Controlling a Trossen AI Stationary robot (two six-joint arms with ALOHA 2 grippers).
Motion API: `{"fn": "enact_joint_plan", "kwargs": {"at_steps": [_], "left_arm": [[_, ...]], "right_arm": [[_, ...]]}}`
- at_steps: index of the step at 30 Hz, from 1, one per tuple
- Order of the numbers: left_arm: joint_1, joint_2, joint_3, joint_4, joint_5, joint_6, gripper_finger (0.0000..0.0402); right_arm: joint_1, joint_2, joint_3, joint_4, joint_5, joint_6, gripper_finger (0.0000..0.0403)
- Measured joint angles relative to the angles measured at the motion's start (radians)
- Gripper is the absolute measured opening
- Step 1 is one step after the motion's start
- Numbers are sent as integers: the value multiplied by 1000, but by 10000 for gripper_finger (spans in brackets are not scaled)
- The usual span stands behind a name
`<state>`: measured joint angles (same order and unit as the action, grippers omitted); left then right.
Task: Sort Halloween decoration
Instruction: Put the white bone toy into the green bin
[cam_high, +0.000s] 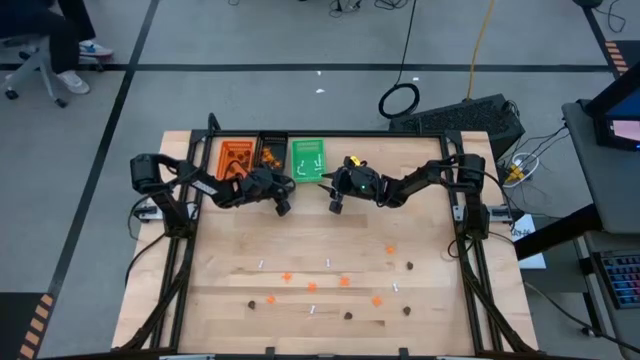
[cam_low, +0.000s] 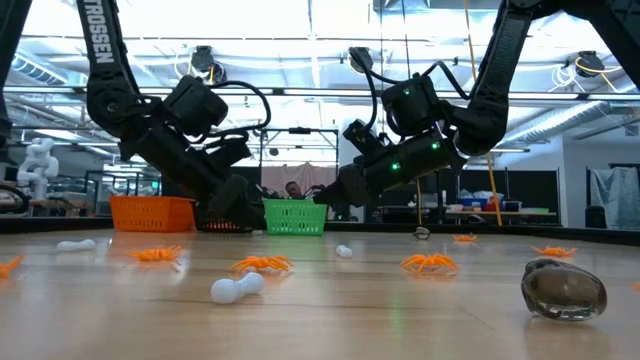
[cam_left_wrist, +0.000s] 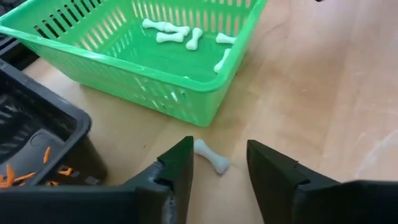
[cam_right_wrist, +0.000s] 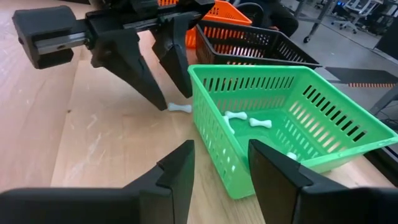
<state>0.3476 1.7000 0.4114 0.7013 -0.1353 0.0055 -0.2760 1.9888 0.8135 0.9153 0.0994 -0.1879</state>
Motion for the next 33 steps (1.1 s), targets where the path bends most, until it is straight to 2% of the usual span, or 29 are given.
{"fn": "enact_joint_plan", "kwargs": {"at_steps": [4,8,28,33], "left_arm": [[-31,0,0,-2,-26,4,183],[-47,0,0,-5,-76,4,201],[-53,0,0,-7,-98,-27,204],[-54,0,1,-13,-103,-76,204]], "right_arm": [[0,0,0,0,0,0,137],[0,0,0,0,0,0,137],[0,0,0,0,0,0,137],[0,0,0,0,-1,0,137]]}}
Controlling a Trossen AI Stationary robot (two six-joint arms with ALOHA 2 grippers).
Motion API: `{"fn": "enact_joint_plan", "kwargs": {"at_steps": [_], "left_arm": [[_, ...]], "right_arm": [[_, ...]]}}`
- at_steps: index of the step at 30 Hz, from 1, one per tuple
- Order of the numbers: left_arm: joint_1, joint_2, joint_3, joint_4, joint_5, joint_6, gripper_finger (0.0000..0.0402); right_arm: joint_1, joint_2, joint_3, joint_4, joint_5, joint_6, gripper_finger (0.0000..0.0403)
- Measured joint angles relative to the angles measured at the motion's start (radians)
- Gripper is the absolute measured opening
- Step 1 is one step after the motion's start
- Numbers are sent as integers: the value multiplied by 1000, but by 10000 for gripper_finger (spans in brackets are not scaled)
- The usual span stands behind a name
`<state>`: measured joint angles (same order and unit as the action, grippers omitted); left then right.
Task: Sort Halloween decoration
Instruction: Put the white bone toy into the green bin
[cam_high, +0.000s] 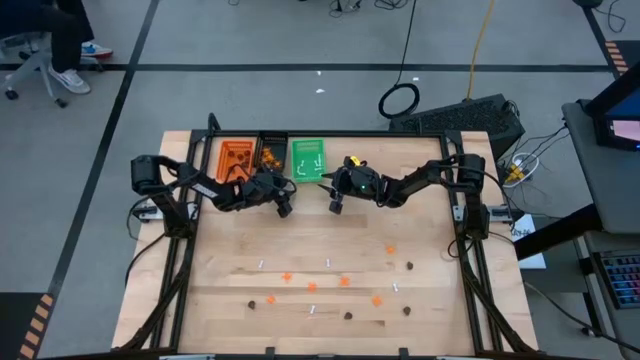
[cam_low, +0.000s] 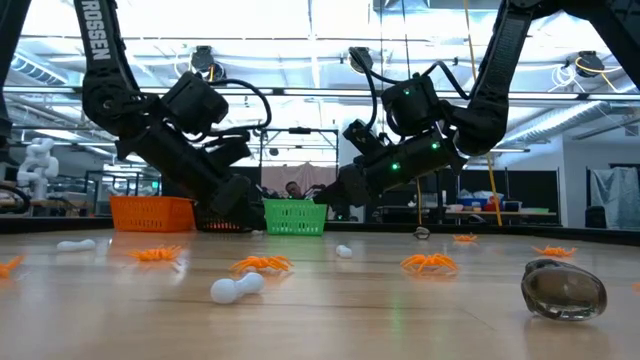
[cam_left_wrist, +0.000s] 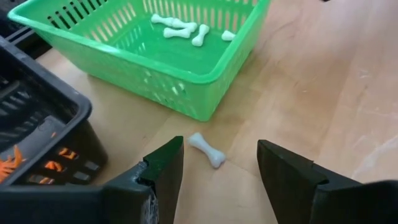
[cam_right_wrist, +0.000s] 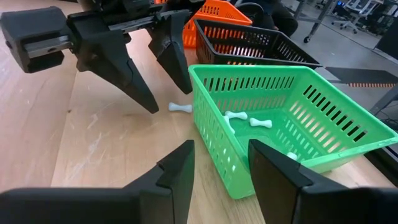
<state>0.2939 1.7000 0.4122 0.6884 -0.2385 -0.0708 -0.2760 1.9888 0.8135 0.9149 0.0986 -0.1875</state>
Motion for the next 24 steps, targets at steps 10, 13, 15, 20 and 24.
{"fn": "enact_joint_plan", "kwargs": {"at_steps": [10,13,15,20,24], "left_arm": [[8,15,0,-9,-12,3,204],[7,31,1,6,-16,8,204],[8,37,1,13,-16,10,204],[10,43,1,18,10,33,204],[15,43,1,18,58,64,203]], "right_arm": [[0,0,0,0,0,0,137],[0,0,0,0,-1,0,137],[1,0,0,0,-12,0,137],[1,0,0,0,-29,-3,137],[1,0,0,0,-29,-6,137]]}}
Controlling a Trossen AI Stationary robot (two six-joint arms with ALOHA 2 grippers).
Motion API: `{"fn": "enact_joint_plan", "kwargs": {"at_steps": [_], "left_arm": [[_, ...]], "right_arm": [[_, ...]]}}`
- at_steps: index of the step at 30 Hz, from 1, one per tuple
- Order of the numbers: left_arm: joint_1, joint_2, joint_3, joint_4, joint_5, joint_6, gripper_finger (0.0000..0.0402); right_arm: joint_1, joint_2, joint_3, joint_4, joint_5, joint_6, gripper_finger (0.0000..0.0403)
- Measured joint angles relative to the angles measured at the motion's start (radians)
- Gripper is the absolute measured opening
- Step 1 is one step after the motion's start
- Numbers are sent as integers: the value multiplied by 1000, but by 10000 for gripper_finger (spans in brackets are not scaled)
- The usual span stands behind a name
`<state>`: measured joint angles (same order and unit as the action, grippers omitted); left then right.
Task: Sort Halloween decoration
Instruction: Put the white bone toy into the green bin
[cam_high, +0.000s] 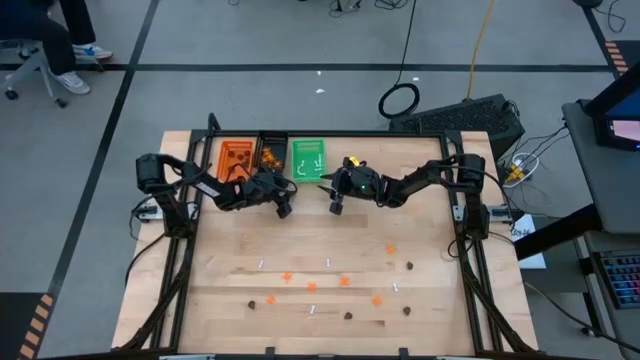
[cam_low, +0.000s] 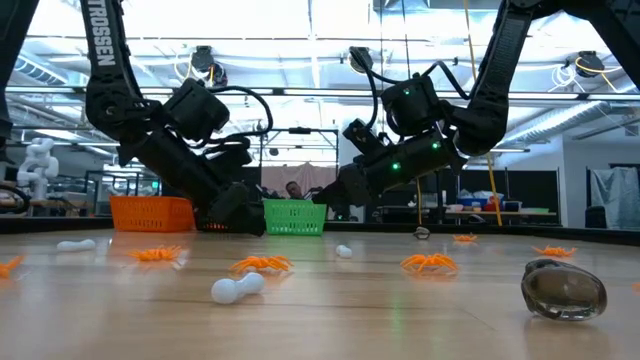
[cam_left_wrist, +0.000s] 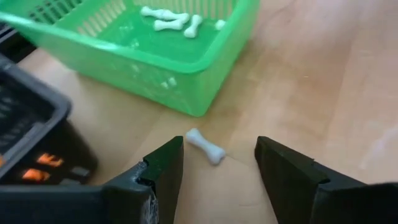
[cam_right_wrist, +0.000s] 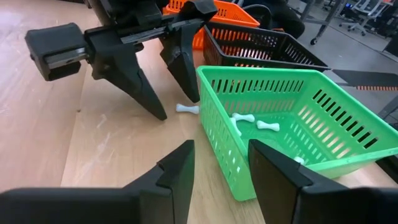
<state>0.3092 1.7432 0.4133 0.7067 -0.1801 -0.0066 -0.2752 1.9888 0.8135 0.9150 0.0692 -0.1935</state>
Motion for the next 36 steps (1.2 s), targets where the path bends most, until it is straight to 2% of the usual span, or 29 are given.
{"fn": "enact_joint_plan", "kwargs": {"at_steps": [4,10,16,19,22,25,29,32,36], "left_arm": [[-2,0,0,0,38,43,190],[-14,0,0,0,147,135,139],[-58,-19,0,-11,191,224,99],[-76,-44,-2,-30,177,222,88],[-89,-72,-2,-31,76,175,85],[-90,-92,-2,-31,-53,74,84],[-90,-89,-2,-48,-74,-8,92],[-88,-67,-2,-63,-60,-36,124],[-90,-56,-2,-24,-49,-18,191]], "right_arm": [[0,0,0,0,0,-1,137],[0,0,0,0,0,-2,137],[0,0,0,0,0,-2,137],[0,0,0,0,0,-3,137],[0,0,0,-2,0,-5,137],[0,0,0,-3,0,-6,137],[0,0,0,-2,0,-6,137],[0,0,0,-2,0,-5,137],[0,0,0,-2,0,-4,137]]}}
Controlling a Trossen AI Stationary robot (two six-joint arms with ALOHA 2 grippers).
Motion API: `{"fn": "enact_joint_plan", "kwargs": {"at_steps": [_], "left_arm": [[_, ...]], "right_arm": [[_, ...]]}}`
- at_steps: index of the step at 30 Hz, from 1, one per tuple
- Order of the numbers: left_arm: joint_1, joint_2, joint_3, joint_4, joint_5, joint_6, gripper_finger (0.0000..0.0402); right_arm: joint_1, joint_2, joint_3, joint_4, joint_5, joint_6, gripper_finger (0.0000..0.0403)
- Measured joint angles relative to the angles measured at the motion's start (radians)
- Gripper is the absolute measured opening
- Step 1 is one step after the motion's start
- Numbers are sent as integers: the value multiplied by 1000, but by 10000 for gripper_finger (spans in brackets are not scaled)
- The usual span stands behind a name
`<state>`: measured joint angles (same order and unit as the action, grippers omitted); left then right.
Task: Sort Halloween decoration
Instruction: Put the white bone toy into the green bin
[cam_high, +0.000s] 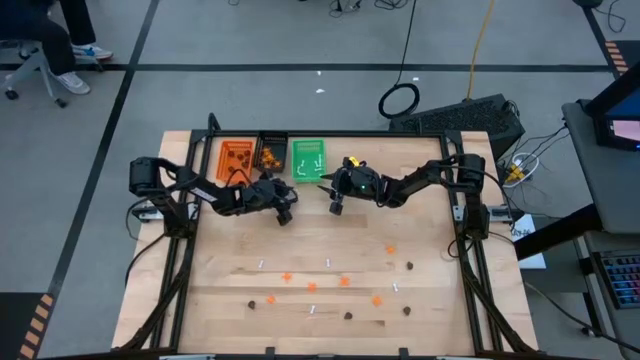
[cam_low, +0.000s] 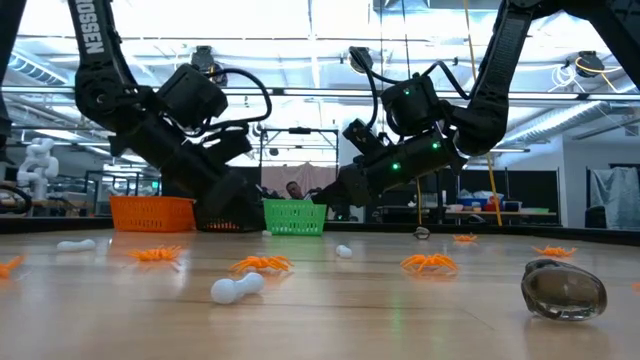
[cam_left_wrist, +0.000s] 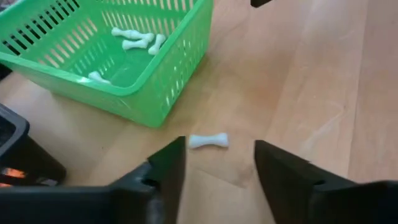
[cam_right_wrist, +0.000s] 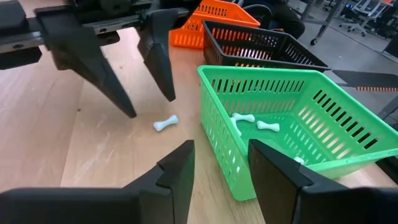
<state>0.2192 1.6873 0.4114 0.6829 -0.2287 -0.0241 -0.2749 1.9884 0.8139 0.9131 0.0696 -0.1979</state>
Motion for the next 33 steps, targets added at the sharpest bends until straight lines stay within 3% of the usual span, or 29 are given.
{"fn": "enact_joint_plan", "kwargs": {"at_steps": [6,12,21,25,28,33], "left_arm": [[16,0,0,16,39,11,281],[27,29,0,39,45,31,299],[49,122,14,140,108,30,299],[59,144,32,144,193,35,296],[56,143,32,130,228,33,276],[49,141,29,99,245,30,202]], "right_arm": [[0,0,0,1,0,-1,137],[0,0,0,1,0,-5,137],[0,0,0,1,0,-9,137],[0,0,0,2,0,-9,137],[0,0,0,2,0,-9,137],[9,0,0,2,0,-9,137]]}}
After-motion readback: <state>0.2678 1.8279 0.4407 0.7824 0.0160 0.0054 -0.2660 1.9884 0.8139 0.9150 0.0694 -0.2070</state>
